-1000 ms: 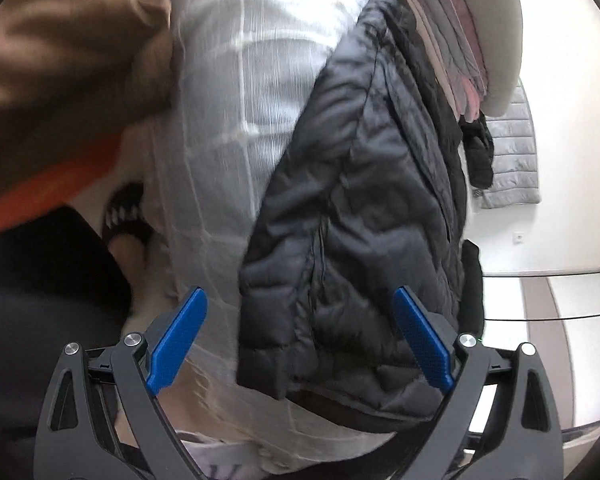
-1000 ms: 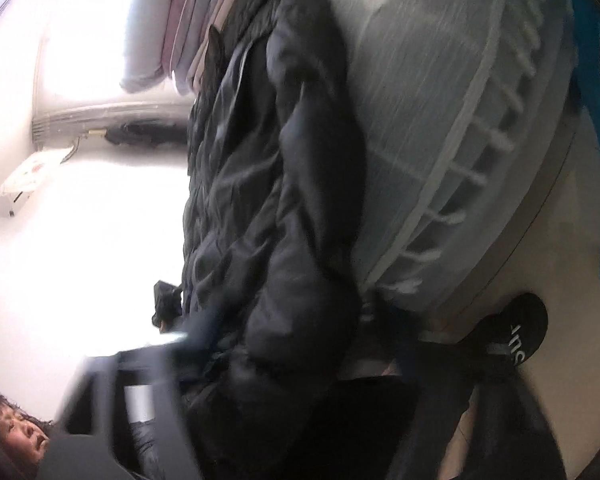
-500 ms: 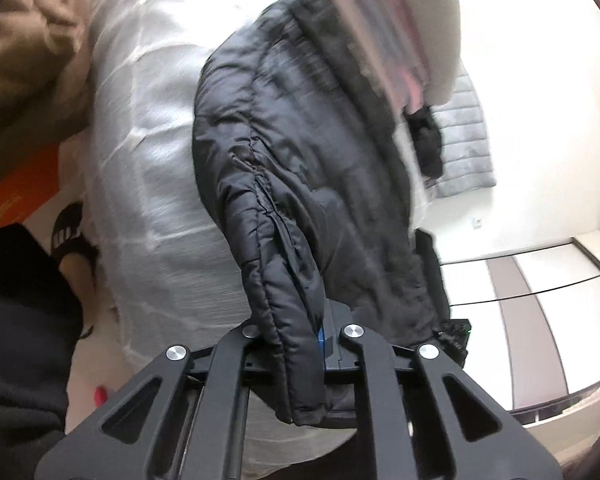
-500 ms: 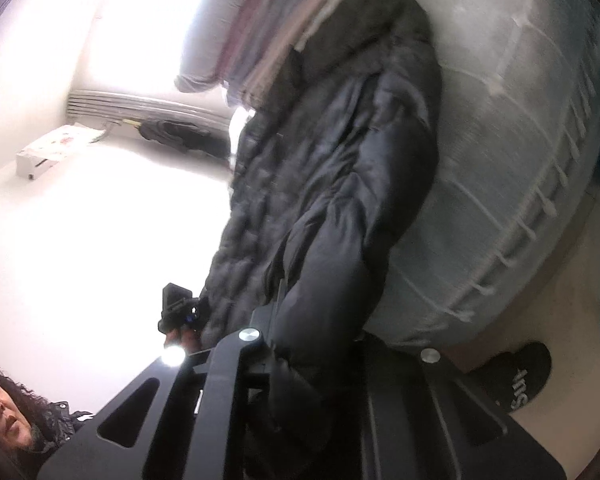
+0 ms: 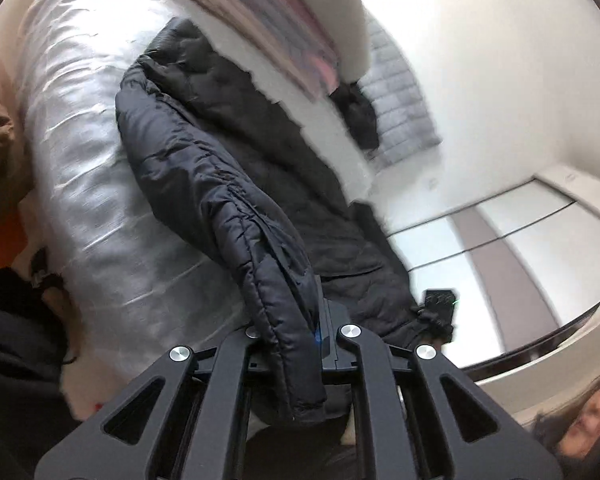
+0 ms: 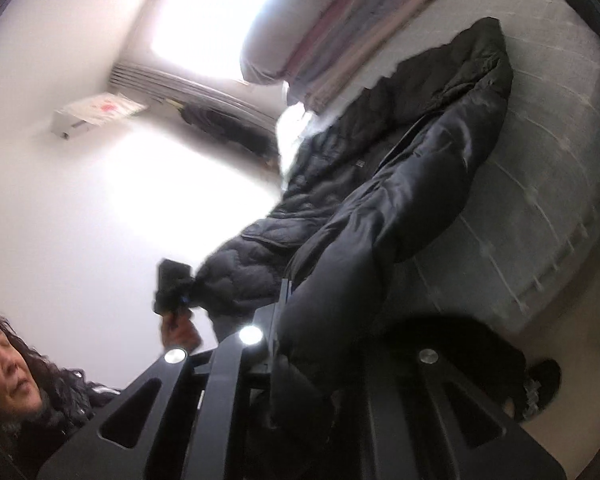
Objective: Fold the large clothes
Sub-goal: 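Lift the held jacket edge with both grippers and fold it over the body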
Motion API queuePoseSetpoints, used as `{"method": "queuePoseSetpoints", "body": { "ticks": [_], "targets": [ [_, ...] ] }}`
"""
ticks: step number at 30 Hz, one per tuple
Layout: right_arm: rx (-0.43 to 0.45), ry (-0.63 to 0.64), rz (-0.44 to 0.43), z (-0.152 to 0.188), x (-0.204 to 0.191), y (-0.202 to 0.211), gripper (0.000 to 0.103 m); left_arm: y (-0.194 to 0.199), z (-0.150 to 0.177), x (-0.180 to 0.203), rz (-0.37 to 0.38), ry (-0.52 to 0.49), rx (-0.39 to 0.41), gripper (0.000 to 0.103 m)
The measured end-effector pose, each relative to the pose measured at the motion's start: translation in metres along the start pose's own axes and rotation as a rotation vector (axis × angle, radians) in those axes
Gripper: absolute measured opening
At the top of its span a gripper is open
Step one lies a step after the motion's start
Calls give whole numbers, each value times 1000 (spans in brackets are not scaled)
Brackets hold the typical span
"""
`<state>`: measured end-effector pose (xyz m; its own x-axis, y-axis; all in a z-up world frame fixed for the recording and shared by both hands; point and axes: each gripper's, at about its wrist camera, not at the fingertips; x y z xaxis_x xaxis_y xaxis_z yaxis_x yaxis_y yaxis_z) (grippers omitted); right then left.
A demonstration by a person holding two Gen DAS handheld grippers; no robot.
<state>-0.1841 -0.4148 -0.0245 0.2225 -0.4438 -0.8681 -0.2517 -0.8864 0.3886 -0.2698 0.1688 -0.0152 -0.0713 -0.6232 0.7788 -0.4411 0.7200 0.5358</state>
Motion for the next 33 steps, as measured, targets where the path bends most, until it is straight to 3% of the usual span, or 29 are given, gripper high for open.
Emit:
{"method": "queuePoseSetpoints", "body": {
  "ticks": [3, 6, 8, 10, 16, 18, 19, 20, 22, 23, 26, 33],
  "targets": [
    [-5, -85, 48, 13, 32, 1, 14, -13, 8, -39, -54, 94, -81, 11],
    [12, -171, 12, 20, 62, 1, 27, -25, 15, -76, -75, 167, -136, 17],
    [16, -189, -28, 23, 69, 1, 46, -30, 20, -92, -74, 210, -156, 39],
    [22, -203, -70, 25, 72, 5, 61, -35, 25, -101, -83, 225, -169, 51],
    [27, -219, -84, 33, 82, 5, 65, -56, 31, -117, -90, 281, -189, 65],
    [18, -199, -69, 35, 79, 1, 64, -59, 35, -124, -85, 302, -181, 65],
    [23, -185, -58, 37, 78, -1, 45, -60, 37, -126, -70, 305, -170, 63],
    [29, -185, -46, 39, 79, -3, 23, -60, 38, -127, -60, 297, -154, 41],
    [80, -179, -23, 42, 77, -2, 16, -59, 40, -127, -41, 293, -133, 16],
    [101, -172, -16, 43, 74, -2, 13, -55, 39, -124, -33, 289, -112, 12],
    [167, -152, -30, 46, 62, -2, 10, -43, 36, -107, -18, 240, -64, 8],
    [287, -95, -157, 45, 25, 8, 9, -5, 18, -37, 92, 94, 10, 7]
  ]
}}
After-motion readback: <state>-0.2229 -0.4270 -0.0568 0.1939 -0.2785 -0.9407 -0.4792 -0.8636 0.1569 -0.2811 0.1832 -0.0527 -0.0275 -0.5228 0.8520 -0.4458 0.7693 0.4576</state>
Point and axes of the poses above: each gripper's, at about its wrist camera, not at the fingertips, and y roughly against the way its jaws point, x to its right, z to its underside, and after that the axes turned 2 degrees about -z, right-handed
